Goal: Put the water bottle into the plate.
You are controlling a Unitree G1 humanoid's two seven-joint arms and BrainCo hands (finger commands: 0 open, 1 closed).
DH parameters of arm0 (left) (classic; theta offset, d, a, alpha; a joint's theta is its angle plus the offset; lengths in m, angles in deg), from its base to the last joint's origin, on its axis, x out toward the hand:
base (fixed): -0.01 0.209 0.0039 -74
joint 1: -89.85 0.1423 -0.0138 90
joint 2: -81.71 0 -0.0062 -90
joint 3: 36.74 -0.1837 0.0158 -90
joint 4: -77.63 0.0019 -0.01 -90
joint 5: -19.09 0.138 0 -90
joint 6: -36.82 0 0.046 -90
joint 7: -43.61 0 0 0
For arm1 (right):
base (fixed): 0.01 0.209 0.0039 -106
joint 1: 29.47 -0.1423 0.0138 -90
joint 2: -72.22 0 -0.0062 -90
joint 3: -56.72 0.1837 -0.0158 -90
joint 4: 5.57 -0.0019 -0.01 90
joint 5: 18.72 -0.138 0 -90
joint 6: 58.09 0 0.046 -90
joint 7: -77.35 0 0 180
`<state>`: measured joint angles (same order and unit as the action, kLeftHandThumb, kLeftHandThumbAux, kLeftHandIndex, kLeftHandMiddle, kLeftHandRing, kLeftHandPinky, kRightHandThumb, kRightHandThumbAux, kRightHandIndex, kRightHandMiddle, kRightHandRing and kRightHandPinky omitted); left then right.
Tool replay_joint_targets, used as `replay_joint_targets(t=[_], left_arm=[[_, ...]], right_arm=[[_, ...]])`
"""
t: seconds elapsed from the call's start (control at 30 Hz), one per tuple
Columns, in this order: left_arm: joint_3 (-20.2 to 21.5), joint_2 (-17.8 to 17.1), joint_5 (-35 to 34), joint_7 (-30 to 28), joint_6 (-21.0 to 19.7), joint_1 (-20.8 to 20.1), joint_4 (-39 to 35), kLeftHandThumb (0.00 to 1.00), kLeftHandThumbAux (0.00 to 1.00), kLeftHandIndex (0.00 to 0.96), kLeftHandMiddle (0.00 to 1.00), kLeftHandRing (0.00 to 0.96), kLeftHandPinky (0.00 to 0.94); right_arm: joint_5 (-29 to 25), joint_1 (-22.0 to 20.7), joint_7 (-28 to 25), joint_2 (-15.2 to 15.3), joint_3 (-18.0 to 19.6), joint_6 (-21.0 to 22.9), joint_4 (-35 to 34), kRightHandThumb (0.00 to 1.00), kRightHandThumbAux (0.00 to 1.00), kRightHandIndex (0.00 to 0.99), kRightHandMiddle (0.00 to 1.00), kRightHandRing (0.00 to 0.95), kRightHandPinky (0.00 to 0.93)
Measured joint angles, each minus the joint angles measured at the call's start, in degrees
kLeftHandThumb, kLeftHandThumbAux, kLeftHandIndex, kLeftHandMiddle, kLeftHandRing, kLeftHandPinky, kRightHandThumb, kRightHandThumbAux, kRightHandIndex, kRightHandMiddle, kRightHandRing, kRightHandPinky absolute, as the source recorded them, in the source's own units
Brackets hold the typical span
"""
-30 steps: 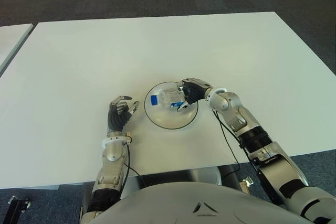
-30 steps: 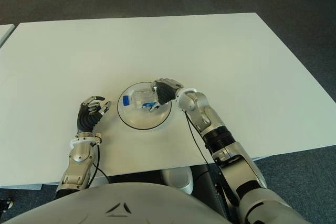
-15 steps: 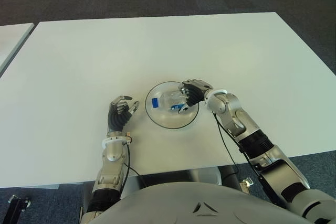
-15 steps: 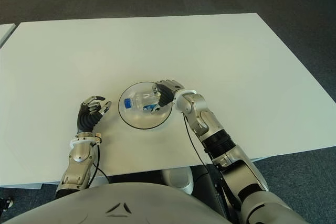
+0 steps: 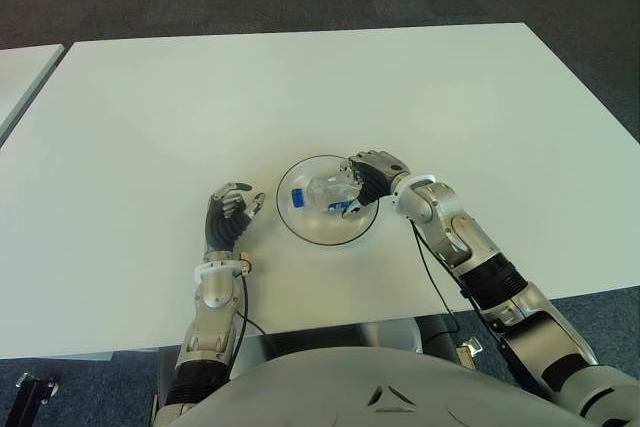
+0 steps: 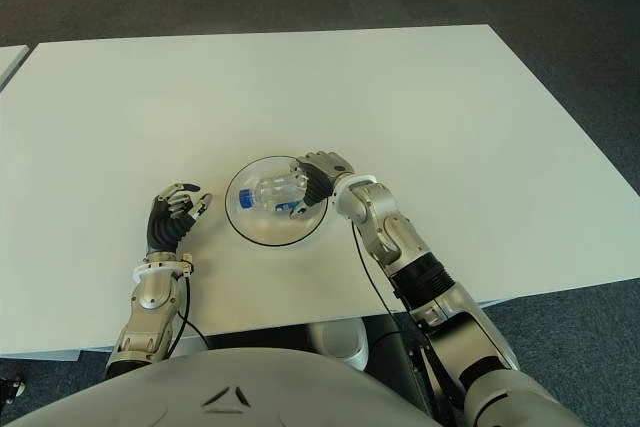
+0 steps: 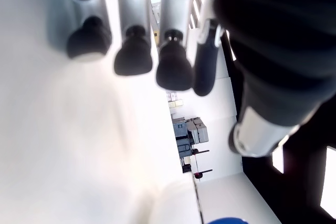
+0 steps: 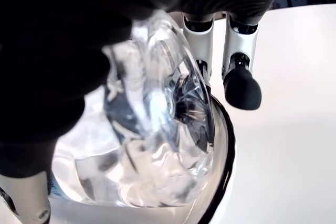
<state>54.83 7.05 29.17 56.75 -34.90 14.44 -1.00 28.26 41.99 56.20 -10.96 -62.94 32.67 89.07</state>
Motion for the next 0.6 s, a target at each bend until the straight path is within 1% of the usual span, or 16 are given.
replay_joint_targets(t=[0.03, 0.07, 0.1, 0.13, 0.2, 0.3, 0.37, 0.47, 0.6], left_arm=[[0.01, 0.0, 0.0, 0.0, 0.0, 0.0, 0.0, 0.707, 0.715, 0.436, 0.804, 0.816, 0.83], [0.01, 0.0, 0.0, 0.0, 0.0, 0.0, 0.0, 0.707, 0.715, 0.436, 0.805, 0.817, 0.832], [0.02, 0.0, 0.0, 0.0, 0.0, 0.0, 0.0, 0.707, 0.715, 0.436, 0.805, 0.818, 0.833], [0.03, 0.0, 0.0, 0.0, 0.0, 0.0, 0.0, 0.707, 0.715, 0.436, 0.806, 0.819, 0.832], [0.04, 0.0, 0.0, 0.0, 0.0, 0.0, 0.0, 0.707, 0.715, 0.436, 0.807, 0.819, 0.83], [0.06, 0.01, 0.01, 0.0, -0.02, -0.01, 0.0, 0.707, 0.715, 0.437, 0.807, 0.819, 0.828], [0.07, 0.02, 0.01, 0.0, -0.02, -0.01, 0.0, 0.707, 0.715, 0.437, 0.807, 0.818, 0.827], [0.1, 0.04, 0.03, 0.0, -0.02, -0.02, 0.01, 0.707, 0.715, 0.437, 0.805, 0.816, 0.826], [0.1, 0.05, 0.03, 0.0, -0.01, -0.02, 0.02, 0.707, 0.715, 0.437, 0.801, 0.812, 0.818]], right_arm=[[-0.01, 0.0, -0.09, 0.24, -0.17, -0.4, 0.0, 0.423, 0.603, 0.043, 0.052, 0.085, 0.176], [-0.02, -0.02, -0.2, 0.42, -0.29, -0.74, 0.0, 0.429, 0.585, 0.027, 0.033, 0.054, 0.134], [-0.03, -0.03, -0.39, 0.66, -0.43, -1.17, 0.0, 0.431, 0.578, 0.021, 0.026, 0.043, 0.12], [-0.08, -0.03, -0.46, 0.86, -0.53, -1.6, 0.01, 0.456, 0.517, 0.013, 0.016, 0.027, 0.076], [-0.11, -0.06, -0.45, 1.18, -0.56, -2.46, 0.07, 0.482, 0.452, 0.005, 0.006, 0.011, 0.031], [-0.27, -0.16, 0.77, 1.72, -0.53, -4.77, 0.56, 0.52, 0.322, 0.001, 0.002, 0.003, 0.01], [-0.39, -0.16, 2.59, 2.0, -0.49, -6.81, 1.12, 0.532, 0.271, 0.0, 0.0, 0.001, 0.005], [-0.4, -0.16, 5.01, 2.11, -0.45, -9.34, 2.19, 0.541, 0.215, 0.0, 0.0, 0.0, 0.001], [-0.5, -0.16, 7.69, 2.09, -0.3, -11.64, 3.77, 0.556, 0.161, 0.0, 0.0, 0.0, 0.0]])
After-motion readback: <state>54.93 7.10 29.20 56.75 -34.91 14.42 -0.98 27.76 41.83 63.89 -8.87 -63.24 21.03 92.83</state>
